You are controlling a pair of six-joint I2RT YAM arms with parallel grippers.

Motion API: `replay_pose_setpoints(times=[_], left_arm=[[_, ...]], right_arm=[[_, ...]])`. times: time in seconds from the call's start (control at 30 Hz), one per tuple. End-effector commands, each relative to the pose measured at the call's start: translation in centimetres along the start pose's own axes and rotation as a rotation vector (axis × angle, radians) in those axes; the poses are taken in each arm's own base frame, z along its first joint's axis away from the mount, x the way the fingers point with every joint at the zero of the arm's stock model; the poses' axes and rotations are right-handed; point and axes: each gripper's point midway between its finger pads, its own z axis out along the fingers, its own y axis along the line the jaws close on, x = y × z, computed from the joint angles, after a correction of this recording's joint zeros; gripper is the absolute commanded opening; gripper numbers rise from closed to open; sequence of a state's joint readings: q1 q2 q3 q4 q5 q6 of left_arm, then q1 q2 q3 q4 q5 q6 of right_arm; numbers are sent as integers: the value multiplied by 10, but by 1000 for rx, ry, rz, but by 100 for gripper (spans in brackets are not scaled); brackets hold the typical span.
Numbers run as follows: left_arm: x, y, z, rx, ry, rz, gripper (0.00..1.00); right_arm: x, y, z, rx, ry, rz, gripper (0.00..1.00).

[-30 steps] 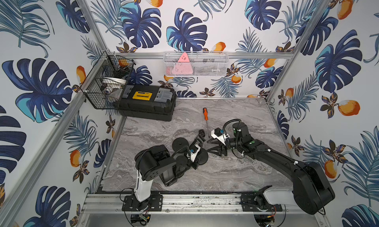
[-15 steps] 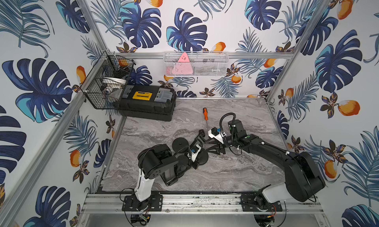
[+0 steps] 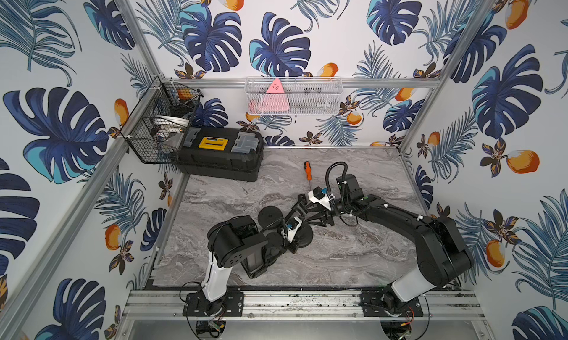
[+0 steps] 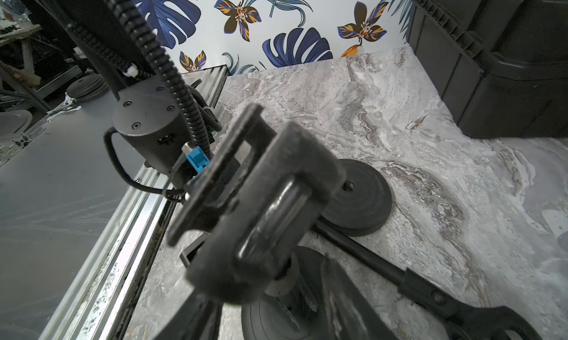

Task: Assemble a microphone stand
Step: Screw the microphone stand pole into the microphone stand base.

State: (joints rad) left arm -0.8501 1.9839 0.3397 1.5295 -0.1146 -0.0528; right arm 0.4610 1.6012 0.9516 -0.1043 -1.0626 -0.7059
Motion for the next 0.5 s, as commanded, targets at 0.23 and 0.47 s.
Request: replay_pose_setpoints(times=[0.23, 0.47], left_arm=[[-1, -8, 3, 42, -11, 1, 20], [-1, -8, 4, 45, -9, -2, 22]], right_arm=[[-3, 9, 2, -82, -23, -39, 40], [1, 13, 4, -112, -16, -43, 25]])
